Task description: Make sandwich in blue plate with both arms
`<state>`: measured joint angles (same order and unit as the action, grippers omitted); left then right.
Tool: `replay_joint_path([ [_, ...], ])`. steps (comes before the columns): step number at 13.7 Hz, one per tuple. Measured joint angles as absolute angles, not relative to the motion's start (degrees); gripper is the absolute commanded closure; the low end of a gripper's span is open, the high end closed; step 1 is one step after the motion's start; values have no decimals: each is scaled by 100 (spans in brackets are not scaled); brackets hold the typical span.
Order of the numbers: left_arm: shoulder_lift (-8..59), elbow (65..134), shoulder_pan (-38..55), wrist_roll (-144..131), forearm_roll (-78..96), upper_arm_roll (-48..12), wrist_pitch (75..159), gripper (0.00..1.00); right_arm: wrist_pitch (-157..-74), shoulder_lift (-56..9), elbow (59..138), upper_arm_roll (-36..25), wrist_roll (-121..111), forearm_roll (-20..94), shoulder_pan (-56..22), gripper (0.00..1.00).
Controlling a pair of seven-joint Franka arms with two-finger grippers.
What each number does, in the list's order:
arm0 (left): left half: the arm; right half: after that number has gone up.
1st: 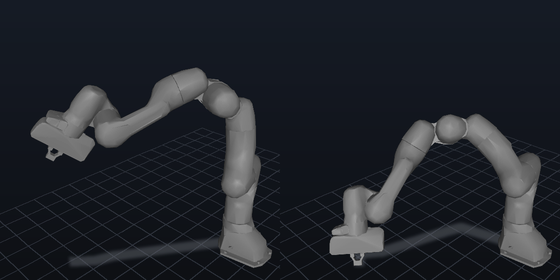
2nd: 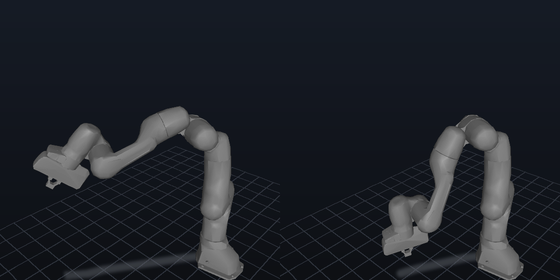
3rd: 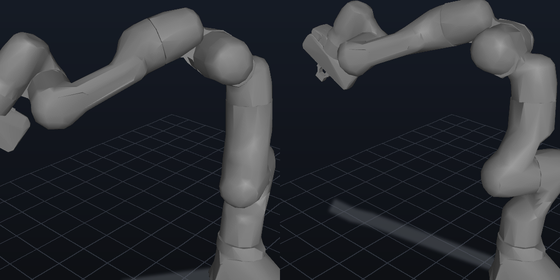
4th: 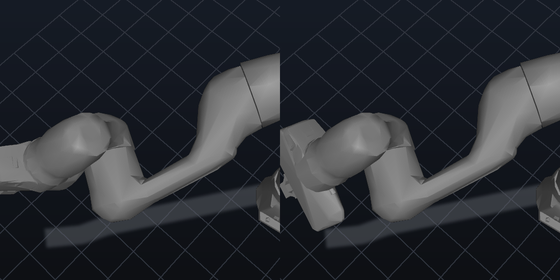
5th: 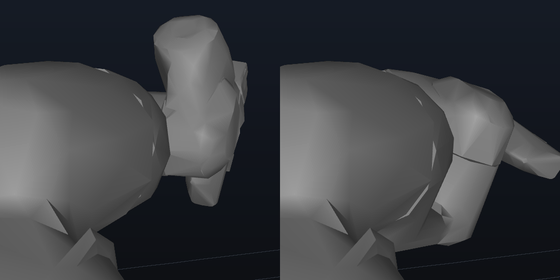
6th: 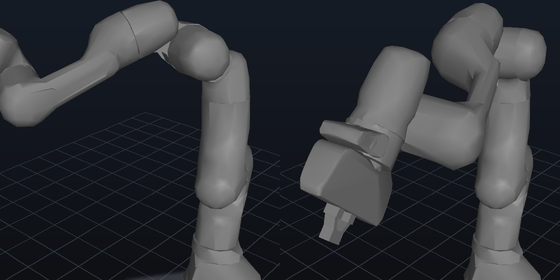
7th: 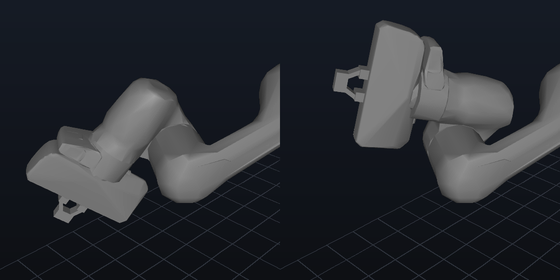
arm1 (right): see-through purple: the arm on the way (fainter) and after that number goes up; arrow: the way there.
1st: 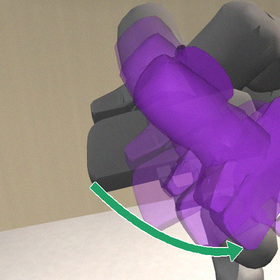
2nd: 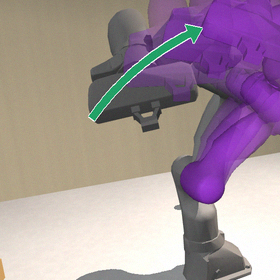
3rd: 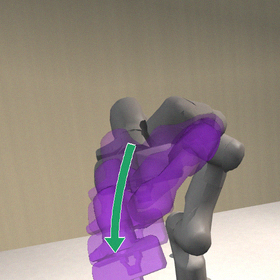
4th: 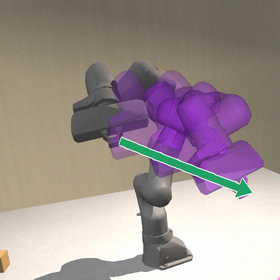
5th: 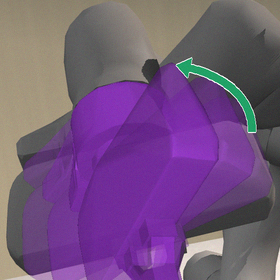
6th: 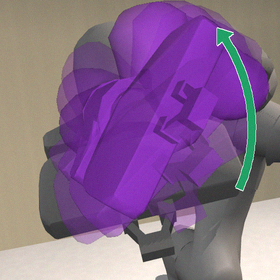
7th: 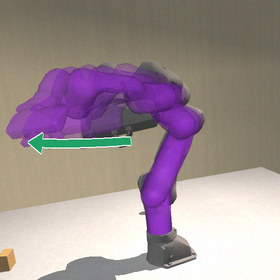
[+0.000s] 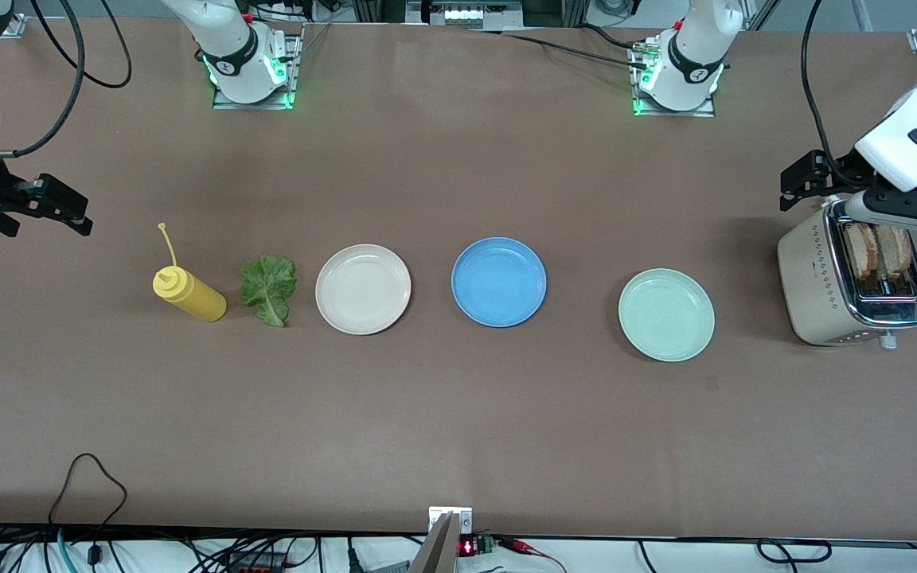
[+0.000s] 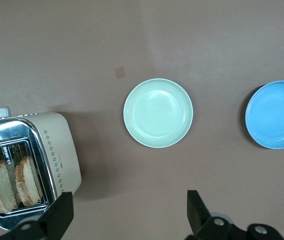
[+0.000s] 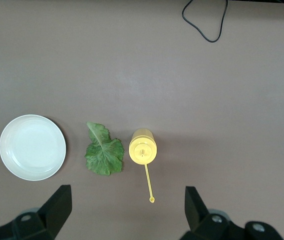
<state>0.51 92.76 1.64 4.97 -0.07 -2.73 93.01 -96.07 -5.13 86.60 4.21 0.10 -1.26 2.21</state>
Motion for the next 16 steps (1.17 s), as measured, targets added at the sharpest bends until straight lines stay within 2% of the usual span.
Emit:
replay_joint_path([
  [11, 76, 9276, 161, 497, -7, -262, 9286, 0, -9616, -513, 8660, 421, 10, -126, 221, 0],
  [16, 301, 9283, 160, 497, -7, -258, 9086, 0, -9618, -513, 8660, 421, 10, -126, 221, 0],
])
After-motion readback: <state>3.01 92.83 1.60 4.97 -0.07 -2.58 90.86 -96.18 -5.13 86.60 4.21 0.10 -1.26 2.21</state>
